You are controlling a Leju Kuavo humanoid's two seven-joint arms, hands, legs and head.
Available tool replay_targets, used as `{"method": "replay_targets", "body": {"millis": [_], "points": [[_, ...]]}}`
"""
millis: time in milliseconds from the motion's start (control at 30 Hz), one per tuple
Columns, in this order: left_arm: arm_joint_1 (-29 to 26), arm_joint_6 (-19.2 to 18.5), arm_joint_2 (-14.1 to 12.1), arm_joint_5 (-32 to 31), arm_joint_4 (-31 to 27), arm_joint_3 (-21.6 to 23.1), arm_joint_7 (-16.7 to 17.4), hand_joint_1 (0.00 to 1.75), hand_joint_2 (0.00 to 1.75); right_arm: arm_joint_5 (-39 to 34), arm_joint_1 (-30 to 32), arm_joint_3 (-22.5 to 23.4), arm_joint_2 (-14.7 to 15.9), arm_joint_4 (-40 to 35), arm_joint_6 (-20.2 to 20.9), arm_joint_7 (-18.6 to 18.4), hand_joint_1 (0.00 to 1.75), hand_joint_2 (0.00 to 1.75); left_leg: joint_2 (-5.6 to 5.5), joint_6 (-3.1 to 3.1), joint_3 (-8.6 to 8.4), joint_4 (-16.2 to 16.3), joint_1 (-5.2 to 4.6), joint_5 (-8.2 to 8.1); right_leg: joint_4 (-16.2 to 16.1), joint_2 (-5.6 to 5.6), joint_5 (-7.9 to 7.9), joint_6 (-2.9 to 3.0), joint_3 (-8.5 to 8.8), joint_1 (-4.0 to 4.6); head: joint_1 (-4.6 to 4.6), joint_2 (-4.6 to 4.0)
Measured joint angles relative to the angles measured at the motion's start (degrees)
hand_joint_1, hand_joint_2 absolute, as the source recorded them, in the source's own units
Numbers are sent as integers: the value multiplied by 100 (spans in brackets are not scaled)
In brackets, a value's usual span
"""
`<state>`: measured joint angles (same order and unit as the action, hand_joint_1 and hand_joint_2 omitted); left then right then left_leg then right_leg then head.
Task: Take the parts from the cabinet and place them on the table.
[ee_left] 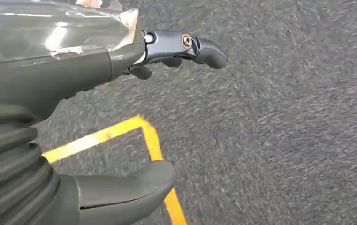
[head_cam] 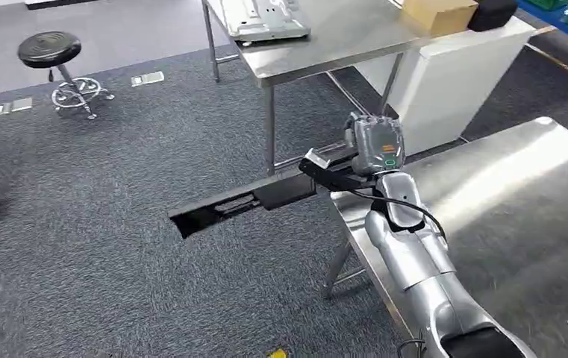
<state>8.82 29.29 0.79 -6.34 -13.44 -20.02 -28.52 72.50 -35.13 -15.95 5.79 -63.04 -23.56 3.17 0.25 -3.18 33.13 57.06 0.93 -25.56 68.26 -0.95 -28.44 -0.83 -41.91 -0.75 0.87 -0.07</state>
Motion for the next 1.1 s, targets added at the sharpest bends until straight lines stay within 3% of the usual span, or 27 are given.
{"method": "replay_targets", "body": {"millis": [67, 100, 133, 167, 200, 233, 267, 400, 433, 467, 533, 567, 600, 667, 700, 733, 767, 800, 833, 933, 967, 1000, 1033, 1100], "points": [[-5, -2, -4, 13, 0, -4, -11, 0, 175, -9, 34, 48, 37, 7, 0, 0, 171, 175, 149, 0, 16, 3, -6, 0, 706, 20, -201, -46, -323, -31, 2, 0], [-7, -2, -4, 15, 0, -7, -17, 0, 175, -9, 56, 63, 63, 13, 0, 0, 171, 175, 219, 3, 16, 4, -5, -2, 703, 28, -169, -91, -308, -45, 2, 0], [-7, -4, 2, 15, 0, -6, -20, 0, 175, -9, 61, 76, 83, 17, 2, 2, 171, 175, 295, 8, 16, 7, -2, -5, 442, 47, -59, -153, -153, -59, 4, 0], [-6, -11, 4, 15, 0, -7, -26, 0, 175, -11, 59, 87, 105, 17, 0, 4, 171, 175, 365, 22, 15, 12, 2, -13, -28, 103, 108, -215, 112, -76, 4, 0], [-5, -18, 9, 15, 0, -7, -28, 0, 175, -15, 55, 94, 116, 17, 0, 6, 171, 175, 413, 39, 13, 20, 4, -23, -449, 207, 238, -255, 350, -89, 2, 0], [-4, -20, -15, 13, -4, -7, -33, 0, 175, -17, 41, 122, 127, 15, -2, 7, 171, 175, 509, 106, 11, 64, -47, -66, -1079, 611, 319, -252, 712, -40, 19, 0], [-4, -20, -9, 13, -2, -7, -39, 0, 175, -17, 51, 131, 127, 15, -4, 7, 171, 175, 556, 142, 23, 77, -72, -87, -1084, 536, 354, -204, 734, 25, 13, 0], [9, -15, -4, 15, -2, -11, -52, 0, 175, -50, 85, 227, 195, 17, -35, 13, 171, 175, 770, 212, -23, 79, -32, -113, -1083, 261, 398, -79, 692, -48, -13, 0], [6, -11, -7, 39, -2, -20, -87, 0, 175, -44, 77, 242, 206, 15, -52, 26, 171, 175, 285, 268, 75, 326, 30, -336, -1095, 151, 431, 2, 695, -93, -22, 0], [-8, -9, -4, 44, -2, -22, -103, 0, 175, -33, 78, 249, 201, 15, -59, 26, 171, 175, 137, 266, 189, 598, 33, -517, -1094, 117, 435, 46, 695, -84, -26, 0], [-47, -4, -15, 83, -2, -42, -118, 0, 175, -33, 93, 253, 184, 17, -61, 26, 171, 175, -7, 275, 565, 1406, 27, -910, -1094, 0, 438, 78, 688, -57, -41, 0], [-66, 0, -17, 92, 0, -59, -120, 0, 175, -33, 104, 256, 179, 17, -61, 26, 171, 175, -22, 275, 759, 1779, 28, -1034, -1093, -77, 450, 97, 684, -42, -39, 0], [-76, 0, -17, 92, 0, -72, -122, 0, 175, -33, 117, 260, 177, 17, -61, 26, 171, 175, -23, 268, 856, 1949, 27, -1049, -1092, -138, 450, 97, 683, -32, -39, 0], [-91, 0, -13, 94, 0, -107, -131, 0, 175, -33, 128, 282, 179, 17, -61, 26, 171, 175, -34, 223, 763, 1656, 28, -741, -1083, -290, 451, 96, 683, -18, -41, 0], [-92, 0, -15, 98, 0, -109, -133, 0, 175, -33, 127, 291, 179, 17, -63, 28, 171, 175, -54, 201, 578, 1274, 27, -519, -1076, -355, 453, 93, 684, -16, -39, 0], [-91, 0, -15, 101, 0, -118, -138, 0, 175, -33, 126, 304, 177, 17, -63, 28, 171, 175, -188, 161, 286, 697, 28, -244, -1066, -432, 457, 87, 687, -15, -40, 0], [-91, 4, -28, 111, 0, -131, -151, 0, 175, -33, 126, 308, 173, 17, -63, 28, 171, 175, -554, 109, 86, 287, 41, -146, -1062, -492, 462, 78, 683, -28, -39, 0], [-94, 7, -33, 111, 0, -146, -155, 0, 175, -33, 122, 313, 173, 17, -63, 26, 171, 175, -633, 107, 36, 210, 53, -173, -1037, -537, 470, 52, 653, 44, -35, 0], [-98, 20, -33, 127, 0, -162, -171, 0, 175, -31, 123, 321, 170, 17, -63, 28, 171, 175, -500, 121, 47, 209, 21, -160, -1050, -592, 487, 26, 628, 6, -31, 0], [-97, 46, -33, 162, 0, -168, -190, 0, 175, -31, 128, 350, 177, 17, -63, 46, 171, 175, -354, 62, 42, 166, -29, -115, -1111, -759, 559, -82, 583, -29, -35, 0], [-94, 50, -13, 162, 0, -168, -197, 0, 175, -31, 127, 361, 186, 17, -66, 74, 171, 175, -253, 27, 10, 51, 47, -37, -1074, -659, 552, -90, 512, 34, -33, 0], [-90, 61, -6, 168, -2, -175, -203, 0, 175, -33, 115, 363, 188, 15, -66, 87, 171, 175, -203, 9, -12, 5, 15, -3, -954, -322, 467, -74, 437, 34, -24, 0], [-96, 63, -11, 170, -2, -183, -212, 0, 175, -31, 97, 361, 190, 20, -66, 90, 171, 175, -150, -15, 1, -9, 6, 12, -711, -135, 323, -42, 327, 38, 15, 0], [-132, 61, -7, 197, 0, -203, -234, 0, 175, -31, 83, 361, 186, 28, -63, 101, 171, 175, -6, -15, 11, -7, -6, 11, 63, 0, -3, -9, -42, 18, 31, 0]]}}
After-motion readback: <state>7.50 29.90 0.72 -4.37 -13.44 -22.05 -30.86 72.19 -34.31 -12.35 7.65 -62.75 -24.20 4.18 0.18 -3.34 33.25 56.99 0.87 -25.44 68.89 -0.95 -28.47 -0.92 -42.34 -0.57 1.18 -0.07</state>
